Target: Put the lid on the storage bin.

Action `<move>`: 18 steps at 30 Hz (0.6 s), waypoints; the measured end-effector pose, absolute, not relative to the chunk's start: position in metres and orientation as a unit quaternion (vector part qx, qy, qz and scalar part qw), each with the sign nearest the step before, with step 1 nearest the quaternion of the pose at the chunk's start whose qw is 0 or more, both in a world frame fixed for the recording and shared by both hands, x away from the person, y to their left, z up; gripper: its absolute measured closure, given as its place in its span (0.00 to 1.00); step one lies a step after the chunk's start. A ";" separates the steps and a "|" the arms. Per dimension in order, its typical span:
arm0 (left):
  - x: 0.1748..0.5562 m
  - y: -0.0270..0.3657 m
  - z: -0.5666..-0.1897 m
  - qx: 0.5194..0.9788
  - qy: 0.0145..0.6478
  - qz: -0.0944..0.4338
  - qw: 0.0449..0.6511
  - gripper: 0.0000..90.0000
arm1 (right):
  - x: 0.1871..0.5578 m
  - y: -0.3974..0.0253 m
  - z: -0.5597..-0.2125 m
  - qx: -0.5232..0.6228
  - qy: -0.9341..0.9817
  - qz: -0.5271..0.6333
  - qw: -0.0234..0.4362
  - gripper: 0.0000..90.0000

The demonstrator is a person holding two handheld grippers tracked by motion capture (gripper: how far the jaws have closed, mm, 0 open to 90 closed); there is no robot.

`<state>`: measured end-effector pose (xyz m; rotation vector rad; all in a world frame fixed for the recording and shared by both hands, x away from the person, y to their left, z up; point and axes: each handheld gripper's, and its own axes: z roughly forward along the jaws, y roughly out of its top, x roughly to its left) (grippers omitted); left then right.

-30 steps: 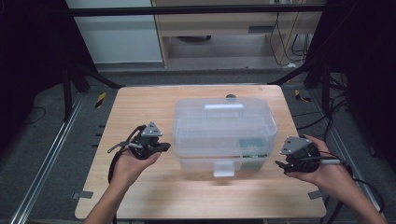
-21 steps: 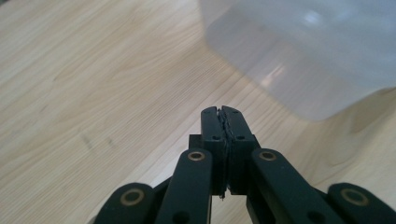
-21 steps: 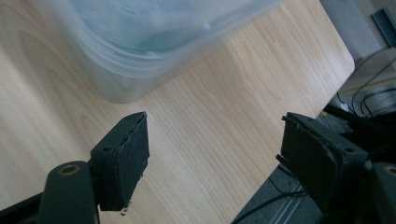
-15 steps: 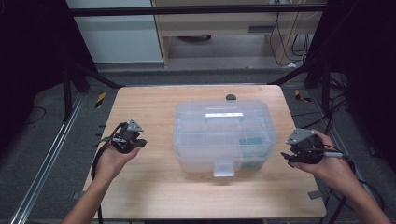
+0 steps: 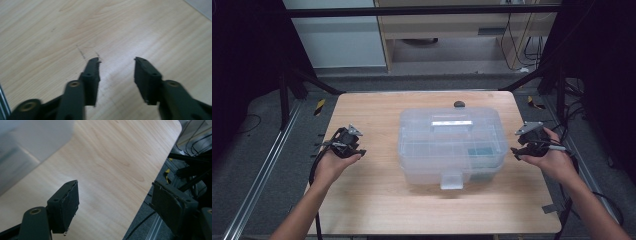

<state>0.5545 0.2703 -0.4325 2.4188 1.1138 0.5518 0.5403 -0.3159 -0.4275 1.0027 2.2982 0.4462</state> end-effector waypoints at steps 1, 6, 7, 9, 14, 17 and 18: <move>0.556 0.271 -0.434 0.867 0.404 0.201 0.210 0.51 | 0.546 -0.318 -0.430 0.384 0.860 0.164 0.294 0.25; 0.568 0.280 -0.445 0.841 0.453 0.201 0.218 0.22 | 0.566 -0.326 -0.437 0.416 0.845 0.170 0.289 0.22; 0.570 0.282 -0.448 0.835 0.462 0.200 0.225 0.20 | 0.569 -0.326 -0.438 0.422 0.843 0.173 0.287 0.21; 0.573 0.285 -0.452 0.825 0.472 0.191 0.243 0.18 | 0.576 -0.328 -0.442 0.438 0.833 0.179 0.286 0.18; 0.581 0.285 -0.464 0.812 0.490 0.185 0.258 0.11 | 0.589 -0.330 -0.454 0.488 0.800 0.213 0.275 0.12; 0.583 0.283 -0.472 0.807 0.491 0.183 0.270 0.10 | 0.595 -0.334 -0.467 0.524 0.770 0.248 0.267 0.12; 0.584 0.283 -0.475 0.806 0.493 0.182 0.272 0.10 | 0.595 -0.334 -0.467 0.524 0.770 0.248 0.267 0.12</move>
